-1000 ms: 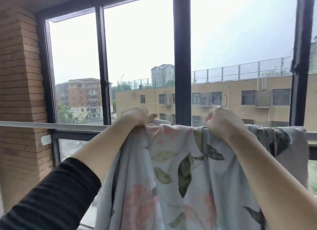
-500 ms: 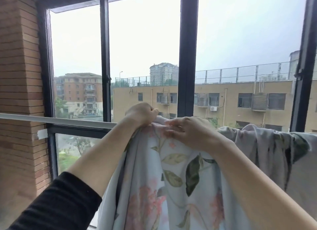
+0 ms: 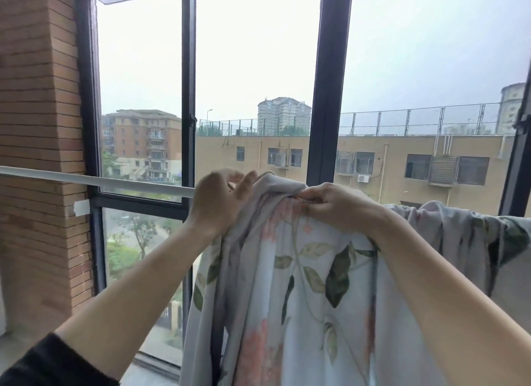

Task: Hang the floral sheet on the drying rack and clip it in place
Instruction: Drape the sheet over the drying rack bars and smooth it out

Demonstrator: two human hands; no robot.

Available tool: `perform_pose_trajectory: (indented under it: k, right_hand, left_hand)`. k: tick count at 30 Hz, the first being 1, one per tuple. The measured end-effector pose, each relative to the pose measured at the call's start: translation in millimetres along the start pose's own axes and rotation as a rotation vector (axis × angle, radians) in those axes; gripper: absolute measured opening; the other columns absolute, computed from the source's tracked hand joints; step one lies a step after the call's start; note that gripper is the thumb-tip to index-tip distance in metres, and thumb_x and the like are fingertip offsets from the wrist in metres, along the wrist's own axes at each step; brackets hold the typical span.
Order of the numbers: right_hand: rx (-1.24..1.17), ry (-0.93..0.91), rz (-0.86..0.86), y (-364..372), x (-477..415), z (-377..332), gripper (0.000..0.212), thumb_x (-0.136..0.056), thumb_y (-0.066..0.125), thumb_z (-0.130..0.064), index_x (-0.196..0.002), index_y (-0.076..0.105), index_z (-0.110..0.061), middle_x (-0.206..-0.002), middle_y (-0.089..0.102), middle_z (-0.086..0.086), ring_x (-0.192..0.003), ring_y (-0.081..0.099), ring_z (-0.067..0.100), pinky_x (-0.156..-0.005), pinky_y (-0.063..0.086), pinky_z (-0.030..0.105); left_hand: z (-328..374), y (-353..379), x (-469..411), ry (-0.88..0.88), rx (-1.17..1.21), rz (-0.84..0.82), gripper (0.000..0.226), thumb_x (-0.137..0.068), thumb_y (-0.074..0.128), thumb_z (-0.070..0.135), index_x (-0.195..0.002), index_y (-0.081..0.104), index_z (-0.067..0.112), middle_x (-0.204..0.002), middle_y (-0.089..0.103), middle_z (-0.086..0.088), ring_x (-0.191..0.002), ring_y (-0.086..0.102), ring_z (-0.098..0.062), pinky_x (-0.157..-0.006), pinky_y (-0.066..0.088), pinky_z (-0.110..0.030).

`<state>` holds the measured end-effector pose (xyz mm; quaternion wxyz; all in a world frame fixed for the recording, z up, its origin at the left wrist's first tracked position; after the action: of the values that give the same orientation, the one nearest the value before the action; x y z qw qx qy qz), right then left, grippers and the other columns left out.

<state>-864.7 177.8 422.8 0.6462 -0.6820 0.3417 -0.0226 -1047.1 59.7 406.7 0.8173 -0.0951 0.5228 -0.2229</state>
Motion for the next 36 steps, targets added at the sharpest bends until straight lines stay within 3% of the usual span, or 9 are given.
perform_pose_trajectory:
  k: [4, 9, 13, 16, 20, 25, 29, 32, 36]
  right_hand:
    - [0.003, 0.003, 0.005, 2.5, -4.4, 3.3, 0.025, -0.092, 0.047, -0.053, -0.113, 0.061, -0.052, -0.090, 0.063, -0.023, -0.085, 0.059, 0.006, -0.070, 0.045, 0.026]
    - [-0.026, 0.011, -0.002, 1.5, -4.5, 7.6, 0.025, -0.089, 0.049, -0.061, -0.106, 0.064, -0.051, -0.081, 0.063, -0.024, -0.080, 0.059, 0.005, -0.074, 0.048, 0.029]
    - [-0.050, -0.011, -0.013, 4.0, -5.4, 7.8, 0.026, -0.085, 0.047, -0.065, -0.099, 0.064, -0.051, -0.081, 0.064, -0.019, -0.085, 0.062, 0.011, -0.081, 0.053, 0.039]
    - [-0.070, -0.026, -0.020, 4.0, -5.8, 5.3, 0.044, -0.071, 0.040, -0.075, -0.099, 0.064, -0.050, -0.084, 0.066, -0.017, -0.086, 0.064, 0.012, -0.083, 0.053, 0.043]
    - [-0.099, -0.032, -0.027, 3.7, -5.3, 5.7, 0.048, -0.066, 0.039, -0.077, -0.097, 0.065, -0.051, -0.083, 0.065, -0.016, -0.086, 0.064, 0.014, -0.084, 0.054, 0.045]
    - [-0.114, -0.030, -0.026, 2.9, -4.5, 9.2, 0.039, -0.073, 0.044, -0.073, -0.095, 0.065, -0.049, -0.079, 0.065, -0.015, -0.081, 0.062, 0.014, -0.082, 0.054, 0.044]
    - [-0.117, -0.042, -0.029, 3.5, -5.5, 9.3, 0.031, -0.077, 0.047, -0.070, -0.089, 0.066, -0.048, -0.075, 0.064, -0.013, -0.077, 0.062, 0.014, -0.080, 0.054, 0.045]
    - [-0.123, -0.035, -0.029, 3.6, -5.9, 10.3, 0.036, -0.074, 0.046, -0.074, -0.091, 0.066, -0.049, -0.076, 0.065, -0.013, -0.077, 0.062, 0.014, -0.079, 0.054, 0.042]
    - [-0.113, -0.038, -0.017, 1.7, -5.4, 13.5, 0.019, -0.087, 0.051, -0.063, -0.089, 0.065, -0.050, -0.077, 0.062, -0.018, -0.080, 0.061, 0.010, -0.078, 0.053, 0.038]
  left_hand:
    - [-18.1, -23.3, 35.2, -0.137, 0.217, 0.093, 0.058, -0.079, 0.055, 0.068, -0.106, 0.066, 0.018, -0.079, 0.064, 0.013, -0.058, 0.053, 0.005, -0.058, 0.038, -0.014]
    - [-43.7, -26.0, 80.8, -0.223, 0.215, -0.004, 0.073, -0.060, 0.053, 0.080, -0.106, 0.064, 0.025, -0.093, 0.067, 0.017, -0.043, 0.050, 0.001, -0.053, 0.044, -0.018]
    - [-63.9, -4.8, 112.2, -0.295, 0.203, -0.108, 0.094, -0.050, 0.057, 0.086, -0.117, 0.062, 0.021, -0.106, 0.064, 0.017, -0.069, 0.061, 0.002, -0.072, 0.051, -0.018]
    - [-66.3, 15.8, 130.7, -0.309, 0.187, -0.194, 0.104, -0.048, 0.057, 0.090, -0.124, 0.059, 0.018, -0.117, 0.061, 0.015, -0.073, 0.060, 0.004, -0.075, 0.052, -0.019]
    - [-71.1, 42.9, 151.7, -0.460, 0.251, -0.276, 0.063, -0.053, 0.078, 0.069, -0.099, 0.067, 0.028, -0.080, 0.071, 0.017, -0.059, 0.061, 0.005, -0.059, 0.048, -0.017]
    - [-69.7, 68.6, 172.0, -0.581, 0.425, -0.390, 0.043, -0.059, 0.088, 0.042, -0.093, 0.070, 0.024, -0.081, 0.075, 0.012, -0.074, 0.070, -0.001, -0.061, 0.054, -0.019]
    - [-66.4, 77.2, 177.0, -0.508, 0.367, -0.443, 0.010, -0.076, 0.078, 0.031, -0.075, 0.069, 0.027, -0.066, 0.070, 0.020, -0.064, 0.063, 0.009, -0.057, 0.047, -0.014]
    - [-72.8, 76.5, 180.1, -0.540, 0.404, -0.464, 0.031, -0.070, 0.069, 0.045, -0.074, 0.071, 0.014, -0.069, 0.066, 0.009, -0.066, 0.060, -0.004, -0.063, 0.046, -0.027]
    - [-78.8, 51.0, 176.5, -0.589, 0.438, -0.488, 0.050, -0.065, 0.063, 0.052, -0.078, 0.069, 0.004, -0.073, 0.063, -0.002, -0.070, 0.059, -0.016, -0.065, 0.046, -0.030]
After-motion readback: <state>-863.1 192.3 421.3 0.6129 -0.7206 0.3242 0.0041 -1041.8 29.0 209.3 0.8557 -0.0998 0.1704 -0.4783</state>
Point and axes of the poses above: each hand's wrist, its own x-axis away from the middle knuckle, its own y-axis out of the palm, z = x × y, the point moved 3 cm from there along -x, towards the middle knuckle
